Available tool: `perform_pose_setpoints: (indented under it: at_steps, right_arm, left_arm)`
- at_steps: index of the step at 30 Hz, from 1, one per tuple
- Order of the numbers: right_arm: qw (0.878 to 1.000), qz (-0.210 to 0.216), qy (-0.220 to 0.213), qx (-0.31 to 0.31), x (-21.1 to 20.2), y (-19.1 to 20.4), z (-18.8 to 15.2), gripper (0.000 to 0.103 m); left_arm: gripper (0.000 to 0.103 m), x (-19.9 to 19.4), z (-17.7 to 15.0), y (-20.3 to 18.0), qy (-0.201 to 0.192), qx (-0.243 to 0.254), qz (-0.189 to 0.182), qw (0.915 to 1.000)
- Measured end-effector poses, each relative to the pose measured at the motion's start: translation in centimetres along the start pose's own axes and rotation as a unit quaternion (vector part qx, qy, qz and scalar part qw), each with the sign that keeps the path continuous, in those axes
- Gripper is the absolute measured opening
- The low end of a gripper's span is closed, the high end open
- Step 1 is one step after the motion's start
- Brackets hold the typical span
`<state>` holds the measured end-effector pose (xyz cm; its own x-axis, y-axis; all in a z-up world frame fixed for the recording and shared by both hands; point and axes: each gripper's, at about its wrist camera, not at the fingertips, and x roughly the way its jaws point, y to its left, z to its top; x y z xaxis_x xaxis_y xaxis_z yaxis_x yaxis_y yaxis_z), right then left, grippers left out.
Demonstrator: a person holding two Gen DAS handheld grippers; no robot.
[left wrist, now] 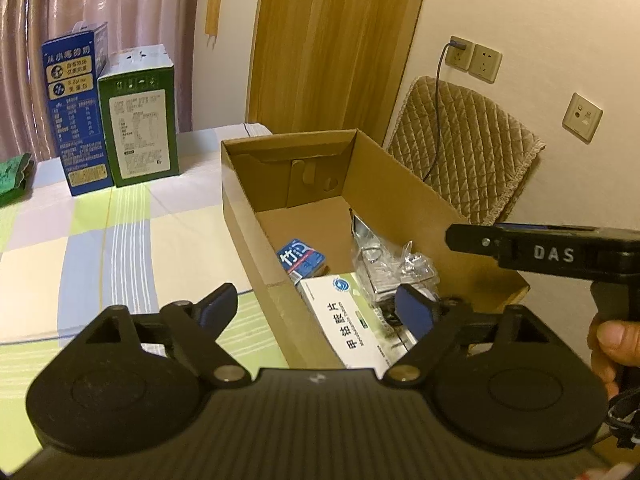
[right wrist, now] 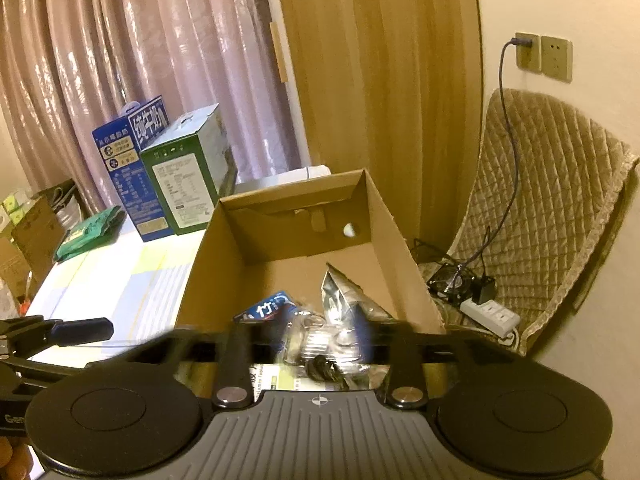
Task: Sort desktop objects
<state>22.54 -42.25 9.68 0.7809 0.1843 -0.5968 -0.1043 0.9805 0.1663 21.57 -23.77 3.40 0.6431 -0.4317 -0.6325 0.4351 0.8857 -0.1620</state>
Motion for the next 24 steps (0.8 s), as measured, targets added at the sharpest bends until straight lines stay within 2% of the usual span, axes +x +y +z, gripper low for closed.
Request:
perform_pose_setpoints:
  at_steps: [3, 5, 10, 17, 22, 24]
  right_arm:
    - [1.000, -0.004, 0.001, 0.000, -0.7, -0.3, -0.7, 0.062]
    - [1.000, -0.010, 0.001, 0.007, -1.6, -0.6, -1.3, 0.063]
    - [1.000, -0.018, 0.004, 0.010, -4.2, -0.8, -3.1, 0.076]
    - [1.000, -0.020, 0.001, 0.019, -7.5, -0.4, -4.9, 0.091]
    - [1.000, -0.024, 0.007, -0.002, -9.4, 0.6, -5.4, 0.101]
    - [1.000, -0.027, 0.006, -0.009, -10.1, 0.9, -5.6, 0.101]
  left_arm:
    - [0.089, -0.6, -0.7, 0.1, 0.004, -0.011, 0.008, 0.9999]
    - [0.095, -1.2, -1.4, 0.1, 0.001, -0.014, 0.011, 0.9998]
    - [0.101, -3.2, -3.1, 0.0, -0.007, -0.039, 0.025, 0.9989]
    - [0.102, -6.2, -4.6, -1.4, -0.020, -0.033, 0.054, 0.9978]
    - [0.102, -7.6, -5.0, -2.5, -0.005, -0.033, 0.062, 0.9975]
    - [0.102, -8.2, -5.1, -2.9, 0.003, -0.034, 0.058, 0.9977]
